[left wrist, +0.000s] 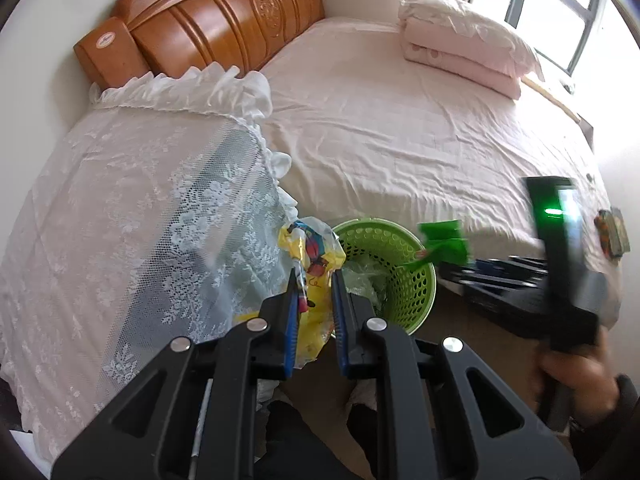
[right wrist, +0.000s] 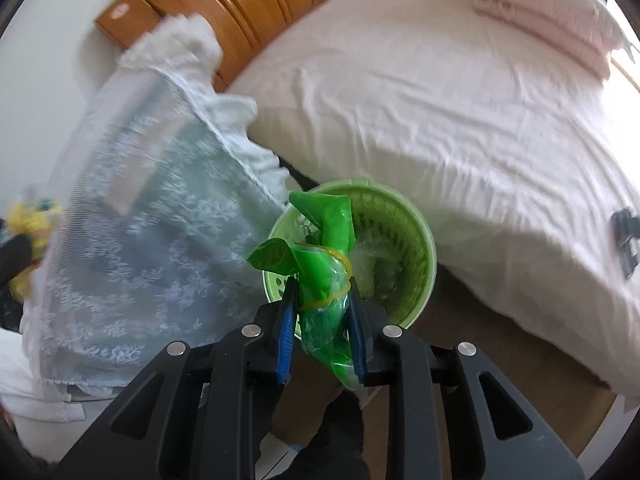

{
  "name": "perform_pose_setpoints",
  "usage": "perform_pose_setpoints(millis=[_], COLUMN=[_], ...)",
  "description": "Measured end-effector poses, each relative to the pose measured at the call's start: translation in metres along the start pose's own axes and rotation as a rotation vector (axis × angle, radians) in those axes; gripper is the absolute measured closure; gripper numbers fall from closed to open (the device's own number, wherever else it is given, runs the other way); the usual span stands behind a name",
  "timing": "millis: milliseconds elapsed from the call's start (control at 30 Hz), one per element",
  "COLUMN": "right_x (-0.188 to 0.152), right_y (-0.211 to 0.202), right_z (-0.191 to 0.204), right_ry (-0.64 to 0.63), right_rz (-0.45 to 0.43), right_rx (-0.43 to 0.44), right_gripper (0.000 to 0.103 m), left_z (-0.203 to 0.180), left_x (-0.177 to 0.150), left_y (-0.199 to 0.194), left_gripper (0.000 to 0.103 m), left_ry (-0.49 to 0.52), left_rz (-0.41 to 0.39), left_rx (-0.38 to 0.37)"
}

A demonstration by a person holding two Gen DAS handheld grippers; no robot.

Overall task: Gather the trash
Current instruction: 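Carry packet and green wrapper over the wastebasket and open both grippers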

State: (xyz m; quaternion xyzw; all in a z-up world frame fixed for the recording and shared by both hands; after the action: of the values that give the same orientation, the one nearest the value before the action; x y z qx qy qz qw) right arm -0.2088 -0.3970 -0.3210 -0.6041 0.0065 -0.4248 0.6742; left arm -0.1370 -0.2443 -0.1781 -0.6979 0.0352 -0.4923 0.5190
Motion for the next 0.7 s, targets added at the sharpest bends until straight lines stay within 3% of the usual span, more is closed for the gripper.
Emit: perform_pose_setpoints(millis=[67, 167, 300, 500, 700], right_x=[-0.004, -0.002, 0.003, -0.003, -0.015], right_y=[0.009, 0.003, -0.016, -0.064, -0.107], right_z=[-0.002, -0.004, -0.015, -0.043, -0.074], right_ry=[0.017, 0.036, 0.079, 0.173, 0.242], right_rz=[0.014, -0.011, -0.036, -0.069, -0.104], right_rx=[0.001, -0.01, -0.019, -0.056, -0.12], right_gripper=[0.043, 0.027, 0.016, 0.013, 0.008], left_z=[-0.004, -0.008, -0.009, -0.018, -0.046], left_x=[-0.002, -0.001, 0.001, 0.004, 0.004], left_y=[0.0, 0.002, 0.004, 0.016, 0.054], left_gripper=[0.088, 0.088, 0.088, 0.088, 0.088], left_ry=[0.017, 0.04, 0.055, 0.087, 0.122], left_rz=[0.006, 0.009, 0.01, 0.026, 0.072], left_rx=[0.0, 0.003, -0.002, -0.033, -0.106])
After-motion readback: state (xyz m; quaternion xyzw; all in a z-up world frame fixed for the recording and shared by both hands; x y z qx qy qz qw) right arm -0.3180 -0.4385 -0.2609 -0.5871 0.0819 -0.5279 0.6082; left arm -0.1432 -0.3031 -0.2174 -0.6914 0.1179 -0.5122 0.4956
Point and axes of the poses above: each gripper's, at about its wrist camera, not at the fingertips, and y roughly the way its jaws point, z to its left, x to its top, the point moved 4 cm from there along y, roughly the way its jaws point, and after that the axes turned 14 degrees about -z, right-handed, at the moved point
